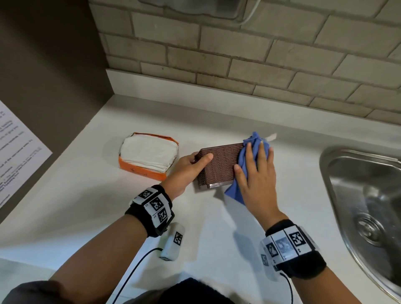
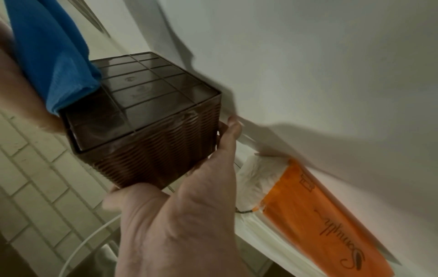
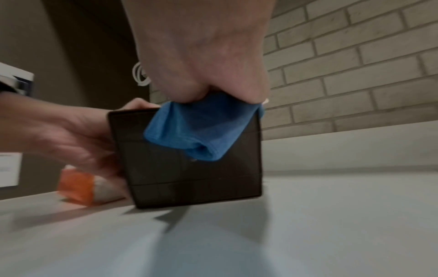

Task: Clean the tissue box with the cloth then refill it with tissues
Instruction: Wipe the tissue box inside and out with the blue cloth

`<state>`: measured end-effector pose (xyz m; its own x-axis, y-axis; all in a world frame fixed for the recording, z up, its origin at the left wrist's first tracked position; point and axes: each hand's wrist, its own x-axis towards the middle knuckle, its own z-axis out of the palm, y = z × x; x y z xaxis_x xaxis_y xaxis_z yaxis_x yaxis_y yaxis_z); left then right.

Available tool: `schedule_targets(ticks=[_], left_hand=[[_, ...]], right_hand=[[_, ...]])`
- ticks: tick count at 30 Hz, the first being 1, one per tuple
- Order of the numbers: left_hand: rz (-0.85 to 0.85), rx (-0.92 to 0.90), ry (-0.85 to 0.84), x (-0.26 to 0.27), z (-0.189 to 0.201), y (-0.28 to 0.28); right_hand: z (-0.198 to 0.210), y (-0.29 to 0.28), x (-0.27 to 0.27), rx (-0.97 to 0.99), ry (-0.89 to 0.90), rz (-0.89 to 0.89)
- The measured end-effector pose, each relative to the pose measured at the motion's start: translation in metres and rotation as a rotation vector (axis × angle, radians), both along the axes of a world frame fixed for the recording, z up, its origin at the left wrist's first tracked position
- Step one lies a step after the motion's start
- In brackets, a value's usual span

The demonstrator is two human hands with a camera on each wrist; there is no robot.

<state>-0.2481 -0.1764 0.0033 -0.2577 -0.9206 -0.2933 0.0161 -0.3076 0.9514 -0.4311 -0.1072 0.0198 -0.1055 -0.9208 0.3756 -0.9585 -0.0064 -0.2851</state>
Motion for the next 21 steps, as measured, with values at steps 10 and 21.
schedule_targets(ticks=[10,21], left_hand=[[0.041,0.004,0.012,-0.002,0.004,0.002],[0.021,-0.059,-0.019,-0.001,0.002,0.003]], right_hand=[[0.002,-0.004,0.006,0.054,0.020,0.092],[0.002,-0.002,0.004,0.015,-0.011,0.059]])
